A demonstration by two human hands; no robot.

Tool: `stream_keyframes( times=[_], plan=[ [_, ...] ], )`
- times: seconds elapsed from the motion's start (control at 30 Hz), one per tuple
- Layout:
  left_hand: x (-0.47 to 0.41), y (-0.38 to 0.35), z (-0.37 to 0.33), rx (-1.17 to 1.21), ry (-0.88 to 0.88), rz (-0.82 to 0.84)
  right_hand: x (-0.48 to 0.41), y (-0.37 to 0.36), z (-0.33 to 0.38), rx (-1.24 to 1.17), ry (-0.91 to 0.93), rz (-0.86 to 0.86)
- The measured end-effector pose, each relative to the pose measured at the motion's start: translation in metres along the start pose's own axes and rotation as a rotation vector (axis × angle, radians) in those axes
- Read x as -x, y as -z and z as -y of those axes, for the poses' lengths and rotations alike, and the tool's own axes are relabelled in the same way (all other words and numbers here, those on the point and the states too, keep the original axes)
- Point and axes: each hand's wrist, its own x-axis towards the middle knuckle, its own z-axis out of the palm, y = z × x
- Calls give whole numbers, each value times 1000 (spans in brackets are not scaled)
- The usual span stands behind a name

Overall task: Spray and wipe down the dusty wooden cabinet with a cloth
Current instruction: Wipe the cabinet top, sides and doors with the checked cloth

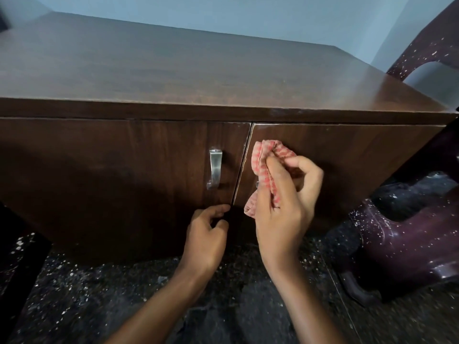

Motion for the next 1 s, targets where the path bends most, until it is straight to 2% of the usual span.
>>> stream_keyframes(
  times=[0.23, 0.43, 0.57, 0.7, 0.8, 0.87, 1.0],
  plan=[
    [-1, 7, 3, -15, -53, 65, 19, -10, -15, 52, 85, -56],
    [-5, 9, 12, 7, -98, 92, 41, -16, -38, 102, 199, -8],
    [-6, 12, 15, 3, -132, 99, 67, -19, -47, 2, 45, 99],
    [-6, 15, 15, 18, -131, 105, 79, -22, -32, -103, -230, 21],
    [-4, 17, 13, 54, -115, 112, 77, -23, -15, -148, -348, -6],
    [-3, 19, 11, 136, -94, 123, 66, -23, 3, -168, -338, 1],
    [-2, 30, 5, 176, -89, 82, 28, -15, 42, -160, -184, -51]
  ],
)
